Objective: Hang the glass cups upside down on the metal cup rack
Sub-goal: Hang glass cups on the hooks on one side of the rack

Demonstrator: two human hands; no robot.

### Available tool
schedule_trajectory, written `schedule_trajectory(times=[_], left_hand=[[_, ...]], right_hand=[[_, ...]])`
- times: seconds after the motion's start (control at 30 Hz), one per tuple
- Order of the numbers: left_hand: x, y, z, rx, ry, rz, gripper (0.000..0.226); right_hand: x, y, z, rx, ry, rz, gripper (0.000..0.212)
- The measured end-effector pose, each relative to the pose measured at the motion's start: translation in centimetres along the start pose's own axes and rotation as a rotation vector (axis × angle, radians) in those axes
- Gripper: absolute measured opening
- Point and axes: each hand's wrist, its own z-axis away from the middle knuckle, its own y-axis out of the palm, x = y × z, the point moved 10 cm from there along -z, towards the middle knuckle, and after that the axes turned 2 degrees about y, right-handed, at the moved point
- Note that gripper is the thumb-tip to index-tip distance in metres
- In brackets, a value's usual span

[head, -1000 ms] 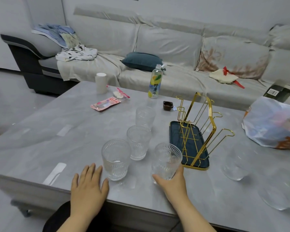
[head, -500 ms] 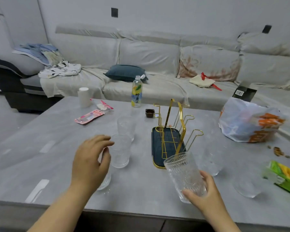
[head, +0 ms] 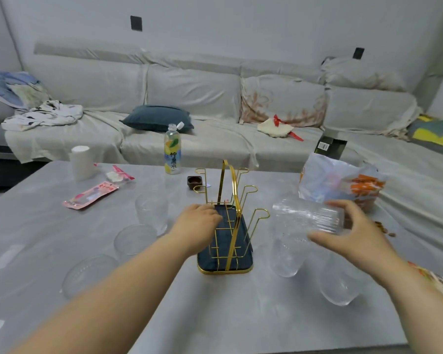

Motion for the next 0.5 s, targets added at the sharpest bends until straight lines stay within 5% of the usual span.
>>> schedule_trajectory(times=[0.5], left_hand=[[4.1, 1.8, 2.4, -0.116, -0.051, 0.166, 0.056]], right_hand=[[3.7, 8.4, -5.7, 0.254, -0.135, 0.185, 0.074]])
